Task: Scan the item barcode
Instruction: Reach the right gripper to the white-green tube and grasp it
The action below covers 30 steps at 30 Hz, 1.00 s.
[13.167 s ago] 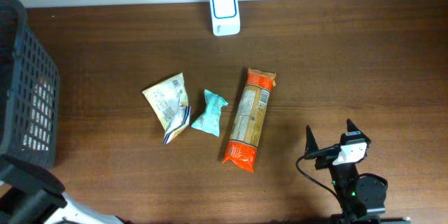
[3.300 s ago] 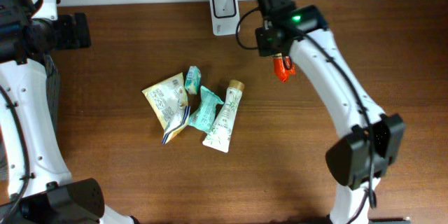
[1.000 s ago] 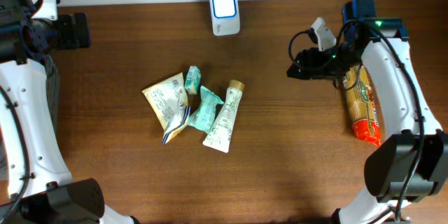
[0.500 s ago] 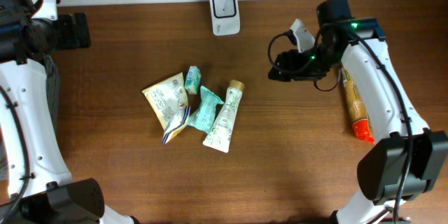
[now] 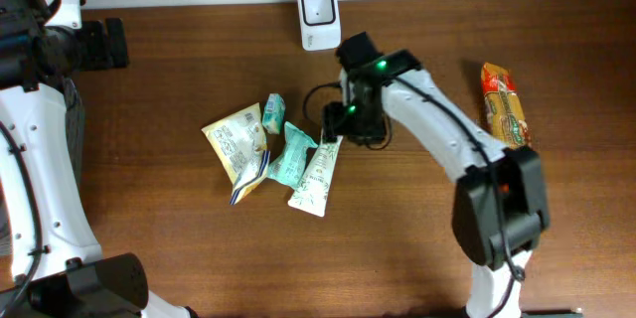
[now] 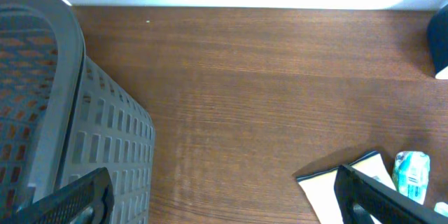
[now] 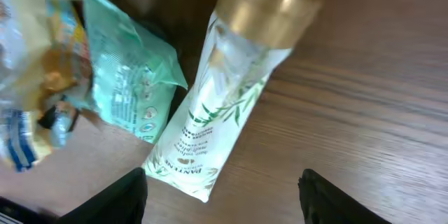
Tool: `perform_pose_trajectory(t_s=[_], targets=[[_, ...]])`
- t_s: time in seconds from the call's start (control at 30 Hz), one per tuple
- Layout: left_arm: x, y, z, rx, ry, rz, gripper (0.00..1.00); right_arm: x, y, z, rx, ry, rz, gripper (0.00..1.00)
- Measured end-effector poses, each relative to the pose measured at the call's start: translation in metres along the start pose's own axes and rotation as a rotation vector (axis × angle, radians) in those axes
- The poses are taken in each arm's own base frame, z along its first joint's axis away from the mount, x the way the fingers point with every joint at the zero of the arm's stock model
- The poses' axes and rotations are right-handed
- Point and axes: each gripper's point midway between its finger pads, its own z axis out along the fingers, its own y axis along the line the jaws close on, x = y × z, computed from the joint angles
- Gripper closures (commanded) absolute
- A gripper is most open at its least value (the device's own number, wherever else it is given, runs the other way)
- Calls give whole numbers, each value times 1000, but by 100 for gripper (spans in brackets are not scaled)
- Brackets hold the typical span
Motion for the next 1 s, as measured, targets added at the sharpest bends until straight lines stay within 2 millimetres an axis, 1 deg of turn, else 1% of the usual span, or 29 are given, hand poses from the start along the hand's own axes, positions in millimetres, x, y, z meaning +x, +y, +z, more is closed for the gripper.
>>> perform_pose_trajectory(t_s=[0.03, 0.07, 0.17, 0.2, 0.23, 0.27, 0.3, 0.33, 0.37, 0.4, 0.47, 0.5, 0.53, 0.57, 0.6, 0.67, 0.7, 0.73, 0.77, 0.8, 0.83, 0.87, 0.9, 0.93, 0.97, 1.0], targets=[[0, 0, 0, 0, 0, 0, 1, 6, 3, 18, 13, 40, 6, 45], [0, 0, 0, 0, 0, 0, 1, 10, 4, 27, 23, 63, 10, 48], [0, 0, 0, 0, 0, 0, 1, 11, 14, 46, 42, 61, -10, 57], [0, 0, 0, 0, 0, 0, 1, 12, 11, 54, 77, 61, -4, 62], [0, 0, 0, 0, 0, 0, 1, 14, 6, 58, 105, 70, 9, 73], [0, 0, 0, 0, 0, 0, 1, 20, -5, 57, 164, 92, 25, 90], [0, 0, 0, 0, 0, 0, 1, 26, -18, 53, 211, 115, 45, 96], [0, 0, 0, 0, 0, 0, 1, 28, -31, 48, 244, 135, 62, 96], [0, 0, 0, 0, 0, 0, 1, 24, -42, 43, 247, 133, 94, 96], [0, 0, 0, 0, 0, 0, 1, 20, -49, 40, 243, 131, 87, 96], [0, 0, 0, 0, 0, 0, 1, 14, -56, 38, 223, 129, 13, 96], [0, 0, 0, 0, 0, 0, 1, 13, -54, 38, 205, 137, -47, 96], [0, 0, 0, 0, 0, 0, 1, 14, -49, 39, 148, 155, -165, 96], [0, 0, 0, 0, 0, 0, 1, 16, -43, 38, 101, 167, -211, 96], [0, 0, 0, 0, 0, 0, 1, 18, -30, 37, -8, 180, -275, 96], [0, 0, 0, 0, 0, 0, 1, 24, 3, 28, -290, 184, -388, 96], [0, 0, 0, 0, 0, 0, 1, 23, 9, 25, -360, 172, -410, 96], [0, 0, 0, 0, -1, 0, 1, 23, 12, 24, -456, 149, -431, 96], [0, 0, 0, 0, 0, 0, 1, 27, 7, 30, -493, 148, -418, 96], [0, 0, 0, 0, -1, 0, 1, 24, -2, 39, -502, 119, -392, 96], [0, 0, 0, 0, 1, 0, 1, 26, -29, 50, -482, 124, -289, 90], [0, 0, 0, 0, 0, 0, 1, 24, -44, 48, -475, 124, -220, 73], [0, 0, 0, 0, -1, 0, 1, 18, -62, 46, -434, 112, -166, 62], [0, 0, 0, 0, -1, 0, 1, 16, -76, 46, -386, 107, -134, 53], [0, 0, 0, 0, 0, 0, 1, 13, -97, 47, -317, 100, -97, 42], [0, 0, 0, 0, 0, 0, 1, 10, -115, 39, -281, 85, -52, 37]])
